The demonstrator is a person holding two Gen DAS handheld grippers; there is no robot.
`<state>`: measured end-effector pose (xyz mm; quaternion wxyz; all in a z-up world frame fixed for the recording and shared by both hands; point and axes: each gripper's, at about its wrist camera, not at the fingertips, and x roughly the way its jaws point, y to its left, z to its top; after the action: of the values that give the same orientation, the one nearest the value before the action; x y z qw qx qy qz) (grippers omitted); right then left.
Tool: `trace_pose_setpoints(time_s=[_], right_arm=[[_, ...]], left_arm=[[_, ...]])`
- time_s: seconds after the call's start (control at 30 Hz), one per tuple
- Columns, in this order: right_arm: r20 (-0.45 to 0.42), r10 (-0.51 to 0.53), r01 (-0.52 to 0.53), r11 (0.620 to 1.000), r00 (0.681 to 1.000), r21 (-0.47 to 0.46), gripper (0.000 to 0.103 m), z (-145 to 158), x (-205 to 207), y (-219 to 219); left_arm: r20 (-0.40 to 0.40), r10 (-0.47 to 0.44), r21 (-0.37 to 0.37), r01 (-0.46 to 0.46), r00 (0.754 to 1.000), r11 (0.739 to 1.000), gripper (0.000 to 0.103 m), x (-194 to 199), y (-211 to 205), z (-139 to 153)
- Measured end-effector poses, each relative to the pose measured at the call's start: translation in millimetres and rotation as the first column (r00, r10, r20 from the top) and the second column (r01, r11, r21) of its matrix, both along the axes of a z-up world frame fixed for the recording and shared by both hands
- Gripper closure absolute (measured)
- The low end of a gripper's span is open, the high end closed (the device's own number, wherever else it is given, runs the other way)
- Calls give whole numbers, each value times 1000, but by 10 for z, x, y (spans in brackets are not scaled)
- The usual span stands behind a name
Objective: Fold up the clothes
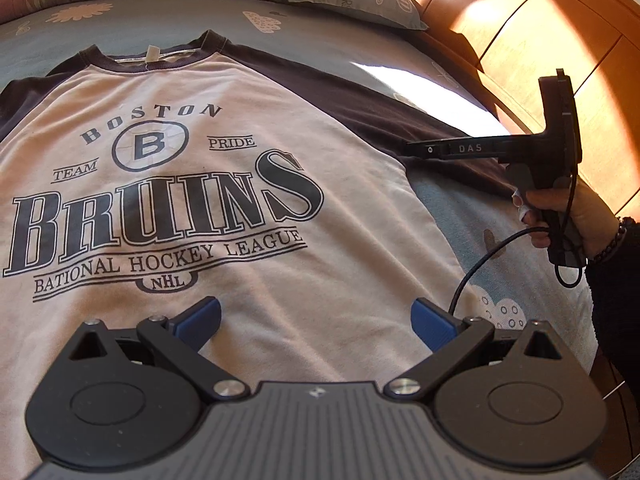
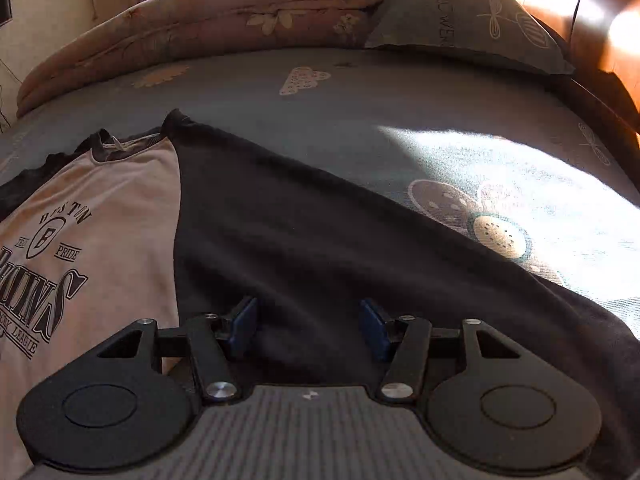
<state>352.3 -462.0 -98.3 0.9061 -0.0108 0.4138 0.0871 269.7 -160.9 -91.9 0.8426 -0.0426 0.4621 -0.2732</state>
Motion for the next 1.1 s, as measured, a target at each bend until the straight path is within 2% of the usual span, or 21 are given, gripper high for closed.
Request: trace_pose_setpoints(time_s=[0.03,0.13,0.2,0.3,0.33,0.4,0.47,0.5,0.53,0.57,0.67,0.8,0.87,0.93,0.97,1.07,1.1], right_arm=[[32,6,-6,1000,999,-1,37,-8,-100,-20],[16,3,-3,1000,1000,6,32,11,-410,-199],[-5,-9,9,999,1000,-31,31,91,-509,-243],[46,-78,74,994,996,74,28,272,-510,-461],[59,-112,107,991,992,75,25,282,-478,-525],[51,-167,164,985,985,55,25,196,-365,-609],[-6,-184,184,982,983,35,24,43,-330,-654],[34,-154,153,988,988,13,23,-18,-424,-634],[23,-140,139,990,990,10,14,-18,-511,-657],[12,-126,126,992,992,7,9,-17,-597,-679],[11,-157,156,985,987,74,7,108,-696,-870],[41,-271,249,928,962,277,0,241,-391,-1304],[-7,-284,258,862,959,436,0,151,-193,-1502],[-46,-303,283,811,952,512,0,26,-142,-1680],[-65,-312,295,783,948,547,0,-36,-119,-1770],[-45,-382,338,751,923,567,2,-64,-379,-2116],[-42,-423,375,748,905,547,2,-34,-481,-2214]], left_arm=[[2,-5,0,5,1000,1000,3,-6,10,-7],[15,-19,-8,19,1000,1000,3,-19,28,-33],[19,-18,-9,19,1000,1000,3,-18,23,-33],[19,-16,-8,16,1000,1000,3,-19,16,-31],[18,-16,-8,16,1000,1000,3,-19,17,-31],[16,-15,-9,15,1000,1000,3,-19,21,-31],[15,-18,-12,18,1000,1000,3,-20,29,-34],[17,-21,-15,22,1000,1000,3,-22,34,-40],[20,-25,-15,25,999,1000,3,-22,34,-45],[24,-29,-15,29,999,999,2,-22,33,-49],[26,-27,-10,28,999,1000,2,-18,11,-51],[24,-29,-7,29,999,1000,1,-12,8,-50],[20,-28,-9,28,999,1000,1,-6,13,-48],[17,-29,-17,30,999,999,1,-1,26,-49],[16,-30,-21,31,999,999,1,1,33,-50],[18,-30,-30,30,999,999,1,3,43,-56],[19,-29,-33,30,999,999,1,4,46,-58]])
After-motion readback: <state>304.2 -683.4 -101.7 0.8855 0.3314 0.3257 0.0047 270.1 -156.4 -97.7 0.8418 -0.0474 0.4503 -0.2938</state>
